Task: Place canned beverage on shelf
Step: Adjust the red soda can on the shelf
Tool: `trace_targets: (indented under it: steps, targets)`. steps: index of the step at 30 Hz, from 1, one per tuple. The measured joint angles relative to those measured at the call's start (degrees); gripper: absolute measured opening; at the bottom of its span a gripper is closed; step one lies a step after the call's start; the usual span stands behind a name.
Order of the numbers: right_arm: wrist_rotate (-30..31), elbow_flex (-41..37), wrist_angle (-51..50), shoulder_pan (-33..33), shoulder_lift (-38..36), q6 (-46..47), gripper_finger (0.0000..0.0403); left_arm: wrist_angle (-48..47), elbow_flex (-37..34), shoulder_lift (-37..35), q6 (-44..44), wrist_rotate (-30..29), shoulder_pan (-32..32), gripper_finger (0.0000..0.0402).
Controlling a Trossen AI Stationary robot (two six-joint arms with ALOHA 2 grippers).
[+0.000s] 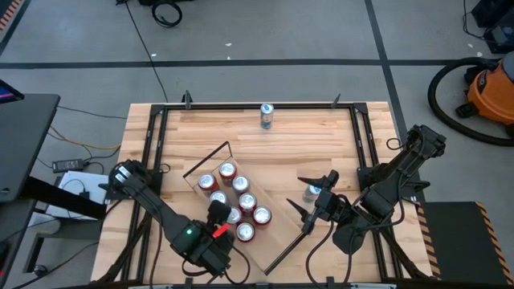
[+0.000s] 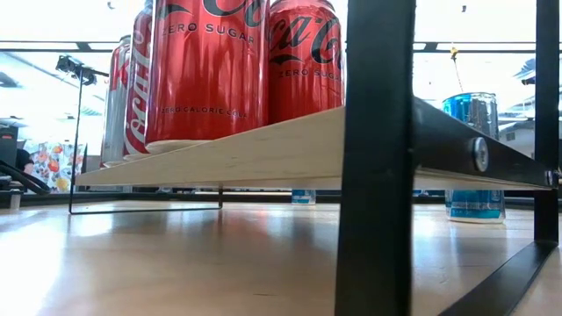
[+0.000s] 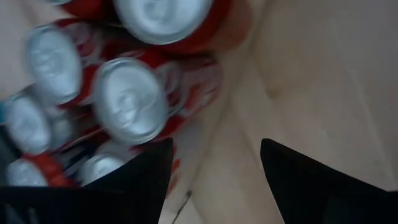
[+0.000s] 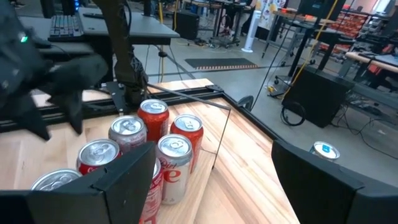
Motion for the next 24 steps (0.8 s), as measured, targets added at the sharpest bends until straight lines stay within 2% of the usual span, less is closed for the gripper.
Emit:
trace_targets:
  steps: [5,8,14,20,24]
  targets:
    - [-0.71,0.00,0.00,0.00,0.00,0.00,0.0331,-1.66,2.10,-0.02,-1.34,-1.05,0.11,0.0253]
    - [-0.71,0.00,0.00,-0.13,0.00,0.00,0.0331,0.29,2.10,-0.02,-0.32,1.42,0.02,0.0253]
    - [-0.71,0.00,0.00,-0.13,0.00,0.00,0.0331,9.51,2.10,-0.02,2.97,7.69,-0.31,0.0253]
    - [-0.71,0.00,0.00,-0.15,0.00,0.00,0.0331,18.30,1.98,0.57,5.91,8.58,-0.39,0.0253]
    - [-0.71,0.00,0.00,-0.15,0.00,0.00,0.0331,22.38,-0.69,0.50,5.94,10.73,0.13,0.0253]
